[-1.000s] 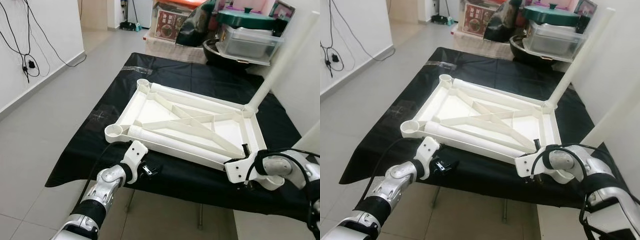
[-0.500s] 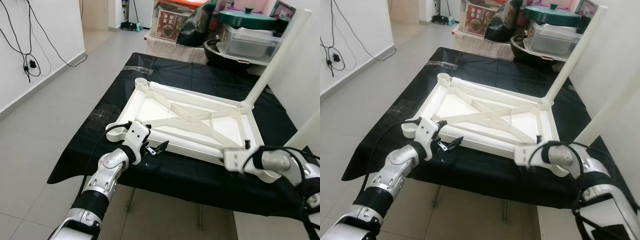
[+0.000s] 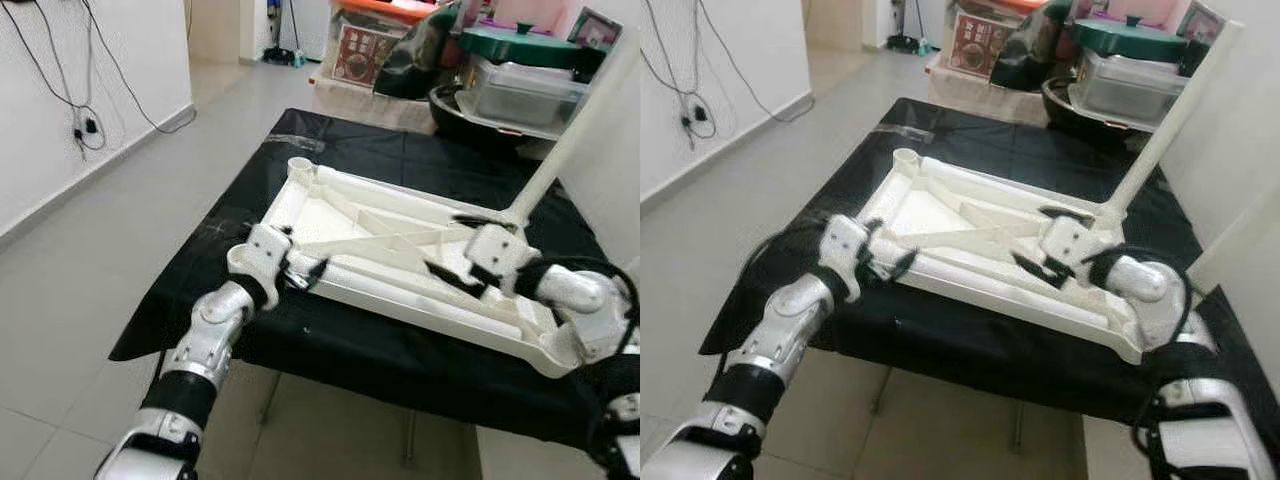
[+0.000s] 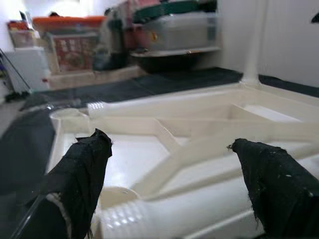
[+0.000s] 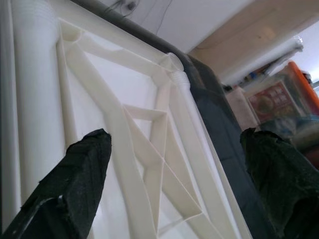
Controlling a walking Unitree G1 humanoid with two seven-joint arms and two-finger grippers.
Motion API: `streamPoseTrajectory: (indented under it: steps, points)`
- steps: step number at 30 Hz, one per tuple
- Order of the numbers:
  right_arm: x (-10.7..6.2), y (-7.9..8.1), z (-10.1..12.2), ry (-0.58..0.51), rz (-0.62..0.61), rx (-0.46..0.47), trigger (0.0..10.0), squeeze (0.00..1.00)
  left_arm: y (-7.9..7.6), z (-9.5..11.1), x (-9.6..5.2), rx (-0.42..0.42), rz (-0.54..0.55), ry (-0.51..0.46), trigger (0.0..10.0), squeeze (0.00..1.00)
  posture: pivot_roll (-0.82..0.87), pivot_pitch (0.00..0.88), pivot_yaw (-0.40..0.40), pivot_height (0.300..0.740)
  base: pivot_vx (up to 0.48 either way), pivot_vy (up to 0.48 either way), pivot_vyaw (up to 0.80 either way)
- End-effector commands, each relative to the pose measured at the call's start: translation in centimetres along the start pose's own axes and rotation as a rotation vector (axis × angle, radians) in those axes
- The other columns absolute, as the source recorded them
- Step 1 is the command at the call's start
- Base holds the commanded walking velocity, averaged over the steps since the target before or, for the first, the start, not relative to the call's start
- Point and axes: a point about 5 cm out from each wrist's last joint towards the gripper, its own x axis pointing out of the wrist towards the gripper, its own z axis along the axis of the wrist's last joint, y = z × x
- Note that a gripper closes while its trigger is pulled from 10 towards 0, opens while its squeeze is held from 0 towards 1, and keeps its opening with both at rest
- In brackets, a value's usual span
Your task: Building children table
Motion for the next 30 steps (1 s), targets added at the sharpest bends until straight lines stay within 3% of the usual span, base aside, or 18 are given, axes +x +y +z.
streamPoseTrajectory:
  steps: [1, 2, 3, 5, 6, 7, 8, 9, 11, 15, 18, 20, 23, 30]
  points:
    - [0.3, 0.9, -0.2, -0.017, -0.111, 0.167, 10.0, 1.0, 1.2, -0.2, -0.1, 0.016, 0.098, 0.022, 10.0, 0.0, 0.16, 0.0, -0.136, 0.74, 0.0, 0.0, 0.0]
    - [0.3, 0.9, -0.2, -0.017, -0.111, 0.167, 10.0, 1.0, 1.2, -0.2, -0.1, 0.016, 0.098, 0.022, 10.0, 0.0, 0.16, 0.0, -0.136, 0.74, 0.0, 0.0, 0.0]
    - [1.5, 3.6, -0.3, -0.015, -0.168, 0.296, 10.0, 1.0, 2.4, -0.3, -0.3, 0.019, 0.184, 0.035, 10.0, 0.0, 0.16, 0.0, -0.131, 0.74, 0.0, 0.0, 0.0]
    - [1.5, 3.6, -0.3, -0.015, -0.168, 0.296, 10.0, 1.0, 2.4, -0.3, -0.3, 0.019, 0.184, 0.035, 10.0, 0.0, 0.16, 0.0, -0.131, 0.74, 0.0, 0.0, 0.0]
    - [2.5, 6.1, -0.1, -0.014, -0.178, 0.402, 10.0, 0.55, 3.3, -0.4, -0.6, 0.018, 0.241, 0.049, 10.0, 0.0, 0.17, 0.0, -0.128, 0.74, 0.0, 0.0, 0.0]
    - [2.5, 6.1, -0.1, -0.014, -0.178, 0.402, 10.0, 0.55, 3.3, -0.4, -0.6, 0.018, 0.241, 0.049, 10.0, 0.0, 0.17, 0.0, -0.128, 0.74, 0.0, 0.0, 0.0]
    - [3.4, 8.5, 0.3, -0.007, -0.167, 0.512, 10.0, 0.0, 4.0, -0.5, -0.8, 0.017, 0.278, 0.062, 10.0, 0.0, 0.17, 0.0, -0.122, 0.74, 0.0, 0.0, 0.0]
    - [3.4, 8.5, 0.3, -0.007, -0.167, 0.512, 10.0, 0.0, 4.0, -0.5, -0.8, 0.017, 0.278, 0.062, 10.0, 0.0, 0.17, 0.0, -0.122, 0.74, 0.0, 0.0, 0.0]
    - [4.5, 11.8, 1.6, 0.009, -0.083, 0.642, 10.0, 0.0, 5.4, -0.9, -1.5, 0.058, 0.358, 0.109, 10.0, 0.0, 0.17, 0.0, -0.119, 0.74, 0.0, 0.0, 0.0]
    - [4.5, 13.4, 3.0, -0.022, 0.016, 0.605, 10.0, 0.0, 7.1, -1.6, -2.7, 0.08, 0.459, 0.158, 10.0, 0.0, 0.17, 0.0, -0.119, 0.74, 0.0, 0.0, 0.0]
    - [4.4, 14.0, 3.5, -0.036, 0.064, 0.581, 10.0, 0.0, 7.6, -2.0, -3.4, 0.087, 0.487, 0.173, 10.0, 0.0, 0.18, 0.0, -0.129, 0.74, 0.0, 0.0, 0.0]
    - [4.4, 14.9, 4.1, -0.051, 0.159, 0.527, 10.0, 0.0, 7.9, -2.5, -4.2, 0.095, 0.507, 0.188, 10.0, 0.0, 0.19, 0.0, -0.133, 0.74, 0.0, 0.0, 0.0]
    - [4.7, 15.1, 3.5, -0.021, 0.212, 0.444, 10.0, 0.0, 7.9, -3.0, -4.7, 0.099, 0.514, 0.204, 10.0, 0.0, 0.2, 0.0, -0.134, 0.74, 0.0, 0.0, 0.0]
    - [5.0, 14.6, 2.9, 0.017, 0.229, 0.371, 10.0, 0.0, 7.9, -3.2, -4.9, 0.1, 0.516, 0.213, 10.0, 0.0, 0.2, 0.0, -0.136, 0.74, 0.0, 0.0, 0.0]
